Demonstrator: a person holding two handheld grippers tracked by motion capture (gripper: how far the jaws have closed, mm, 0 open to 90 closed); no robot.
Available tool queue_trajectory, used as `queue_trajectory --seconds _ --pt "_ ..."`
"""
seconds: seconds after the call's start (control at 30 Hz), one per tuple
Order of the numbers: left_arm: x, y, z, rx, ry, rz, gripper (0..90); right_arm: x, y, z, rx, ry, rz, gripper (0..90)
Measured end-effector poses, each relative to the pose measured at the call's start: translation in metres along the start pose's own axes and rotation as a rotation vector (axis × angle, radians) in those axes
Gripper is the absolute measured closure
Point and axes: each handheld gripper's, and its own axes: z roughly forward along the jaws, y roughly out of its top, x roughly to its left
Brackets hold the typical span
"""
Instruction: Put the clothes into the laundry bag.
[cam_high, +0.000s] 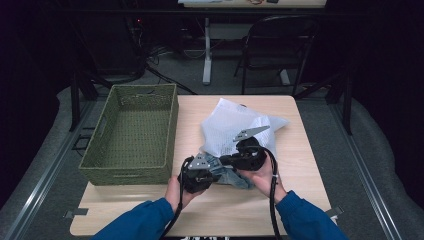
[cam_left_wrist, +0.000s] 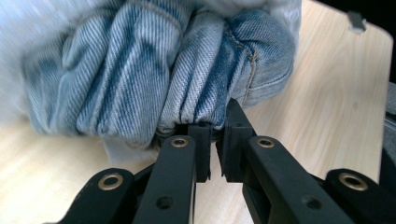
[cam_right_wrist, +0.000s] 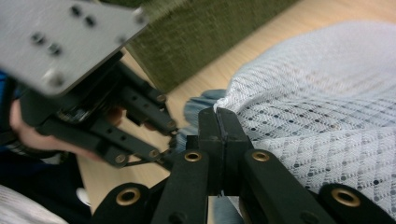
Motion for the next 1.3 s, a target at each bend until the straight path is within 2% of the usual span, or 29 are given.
queue_trajectory --seconds 0.07,0.1,0.17,0.23,0.27,0.3,0.33,0.37,0.53,0.57,0.6,0.67,0.73,0.83,0.93,1.03,1.1,1.13,1.17,1.2,1.27,1.3 --pt "0.002 0.009 -0.005 -0.017 -0.001 -0.002 85.4 0.006 0.005 -0.008 -0.055 0.04 -0.008 90.0" --pt "0.002 0.013 -0.007 -0.033 0.01 0.009 85.3 0.009 0.007 -0.009 -0.059 0.034 -0.027 90.0" --pt "0.003 0.018 -0.008 -0.034 0.01 0.018 85.3 0.01 0.007 -0.01 -0.057 0.028 -0.032 90.0" --pt "0.006 0.018 0.002 -0.001 0.007 0.019 85.1 0.002 0.002 -0.002 -0.017 -0.007 -0.01 90.0" --pt "0.006 0.018 0.002 -0.001 0.007 0.019 84.8 0.002 0.002 -0.002 -0.017 -0.007 -0.01 90.0" --pt "0.008 0.014 0.011 0.025 0.01 0.023 84.5 -0.007 -0.004 0.007 0.034 -0.051 -0.003 90.0" --pt "0.008 0.014 0.011 0.025 0.01 0.023 84.1 -0.007 -0.004 0.007 0.034 -0.051 -0.003 90.0" --pt "0.009 0.013 0.014 0.041 0.011 0.031 83.3 -0.013 -0.008 0.013 0.062 -0.054 0.012 90.0" --pt "0.012 0.007 0.019 0.071 0.013 0.032 79.3 -0.015 -0.012 0.019 0.097 -0.078 0.001 90.0" --pt "0.012 0.006 0.02 0.083 0.014 0.035 73.5 -0.015 -0.013 0.021 0.103 -0.077 -0.001 90.0" --pt "0.013 0.006 0.019 0.092 0.011 0.039 73.5 -0.015 -0.013 0.021 0.103 -0.077 -0.001 90.0" --pt "0.013 0.005 0.02 0.111 0.012 0.035 65.7 -0.015 -0.014 0.022 0.112 -0.077 0.001 90.0" --pt "0.014 0.003 0.019 0.14 0.015 0.043 64.0 -0.015 -0.014 0.023 0.112 -0.077 0.002 90.0" --pt "0.012 0.0 0.018 0.176 0.024 0.042 53.6 -0.015 -0.016 0.025 0.12 -0.077 0.0 90.0" --pt "0.008 -0.006 0.013 0.198 0.066 0.058 44.1 -0.016 -0.016 0.025 0.126 -0.072 0.001 90.0" --pt "0.008 -0.012 0.009 0.19 0.114 0.034 41.0 -0.015 -0.016 0.025 0.125 -0.071 0.001 90.0" --pt "0.011 -0.015 0.007 0.162 0.149 0.006 36.8 -0.015 -0.016 0.025 0.122 -0.068 0.003 90.0" --pt "0.014 -0.015 0.007 0.166 0.166 0.0 32.5 -0.015 -0.016 0.025 0.121 -0.066 0.0 90.0" --pt "0.015 -0.015 0.007 0.152 0.175 -0.013 32.5 -0.015 -0.016 0.025 0.12 -0.068 -0.001 90.0" --pt "0.017 -0.015 0.007 0.153 0.181 -0.014 29.7 -0.014 -0.016 0.024 0.119 -0.068 -0.005 90.0" --pt "0.019 -0.014 0.006 0.141 0.204 0.004 30.6 -0.015 -0.015 0.023 0.114 -0.07 -0.005 90.0" --pt "0.02 -0.013 0.007 0.131 0.199 0.007 30.6 -0.015 -0.015 0.023 0.114 -0.07 -0.005 90.0"
